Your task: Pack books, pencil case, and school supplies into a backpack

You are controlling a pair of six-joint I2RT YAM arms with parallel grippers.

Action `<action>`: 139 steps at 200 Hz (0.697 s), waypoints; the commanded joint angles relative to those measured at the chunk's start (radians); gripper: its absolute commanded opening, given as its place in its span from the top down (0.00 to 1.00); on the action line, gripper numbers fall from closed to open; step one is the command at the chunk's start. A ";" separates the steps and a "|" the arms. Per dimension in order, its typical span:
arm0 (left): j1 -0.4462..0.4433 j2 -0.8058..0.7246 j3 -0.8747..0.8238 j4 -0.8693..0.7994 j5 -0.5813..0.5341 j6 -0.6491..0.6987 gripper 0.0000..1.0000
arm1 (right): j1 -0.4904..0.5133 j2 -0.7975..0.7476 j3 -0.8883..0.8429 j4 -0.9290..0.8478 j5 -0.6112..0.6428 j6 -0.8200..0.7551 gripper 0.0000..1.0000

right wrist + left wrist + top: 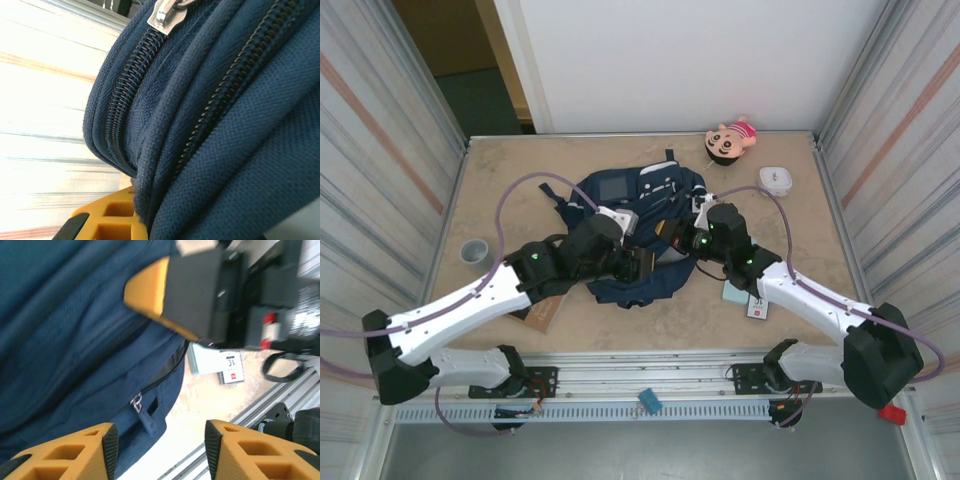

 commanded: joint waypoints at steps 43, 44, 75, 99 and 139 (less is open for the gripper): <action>-0.060 0.086 -0.004 -0.072 -0.034 -0.231 0.54 | 0.013 -0.015 0.074 0.067 0.039 -0.047 1.00; -0.060 0.087 -0.004 -0.072 -0.034 -0.232 0.54 | 0.013 -0.015 0.074 0.067 0.038 -0.046 1.00; -0.062 0.121 -0.017 -0.038 -0.016 -0.243 0.56 | 0.019 -0.012 0.084 0.067 0.035 -0.048 1.00; -0.062 0.144 -0.026 -0.007 -0.014 -0.257 0.58 | 0.023 -0.011 0.088 0.067 0.033 -0.049 1.00; -0.062 0.163 -0.047 0.014 -0.068 -0.281 0.65 | 0.032 -0.015 0.092 0.067 0.033 -0.051 1.00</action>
